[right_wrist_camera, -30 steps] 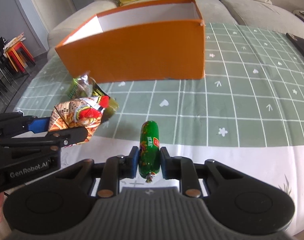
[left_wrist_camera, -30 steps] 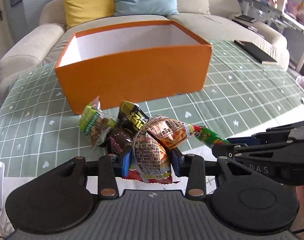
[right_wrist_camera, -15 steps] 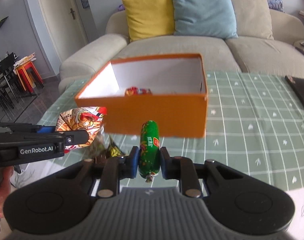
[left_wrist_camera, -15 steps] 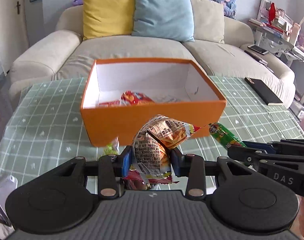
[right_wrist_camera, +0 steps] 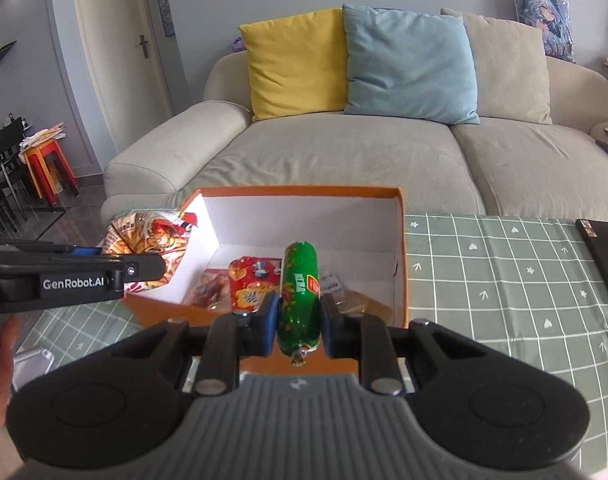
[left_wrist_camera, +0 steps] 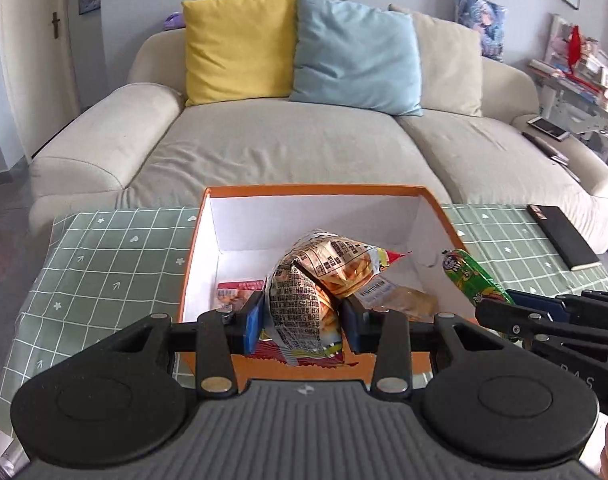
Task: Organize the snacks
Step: 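Lift both items and carry them over the orange box, then lower both items into the box and open both tools, then move both tools out of the box toward the last snacks on the table, then grasp the green raisin bag with left tool while right tool grasps dark candy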
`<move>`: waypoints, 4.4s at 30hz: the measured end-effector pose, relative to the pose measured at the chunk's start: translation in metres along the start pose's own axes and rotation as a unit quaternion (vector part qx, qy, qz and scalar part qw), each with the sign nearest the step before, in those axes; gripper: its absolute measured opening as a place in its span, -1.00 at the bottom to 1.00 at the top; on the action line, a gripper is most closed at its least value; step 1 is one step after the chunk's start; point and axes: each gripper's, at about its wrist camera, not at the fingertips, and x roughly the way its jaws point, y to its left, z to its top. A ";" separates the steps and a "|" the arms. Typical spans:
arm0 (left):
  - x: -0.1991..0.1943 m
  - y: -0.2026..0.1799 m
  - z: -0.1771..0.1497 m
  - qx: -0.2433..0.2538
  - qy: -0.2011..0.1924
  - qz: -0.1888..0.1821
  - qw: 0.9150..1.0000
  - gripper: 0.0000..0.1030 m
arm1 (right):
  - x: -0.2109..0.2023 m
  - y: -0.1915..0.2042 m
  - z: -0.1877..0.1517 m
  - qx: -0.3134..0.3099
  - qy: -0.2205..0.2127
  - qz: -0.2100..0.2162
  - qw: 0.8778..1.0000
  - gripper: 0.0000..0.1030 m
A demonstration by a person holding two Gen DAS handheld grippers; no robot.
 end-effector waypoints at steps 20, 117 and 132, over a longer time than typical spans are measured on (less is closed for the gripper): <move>0.100 -0.001 -0.001 0.051 0.093 0.074 0.992 -0.13 | 0.126 -0.006 0.009 -0.036 0.092 -0.045 0.994 -0.63; -0.002 0.052 -0.144 -0.002 0.082 0.041 0.996 0.26 | 0.028 0.060 -0.126 -0.019 0.086 -0.010 0.996 0.37; 0.008 0.082 -0.144 -0.041 0.103 0.090 0.990 0.25 | 0.061 0.103 -0.130 -0.082 0.071 0.060 0.992 -0.16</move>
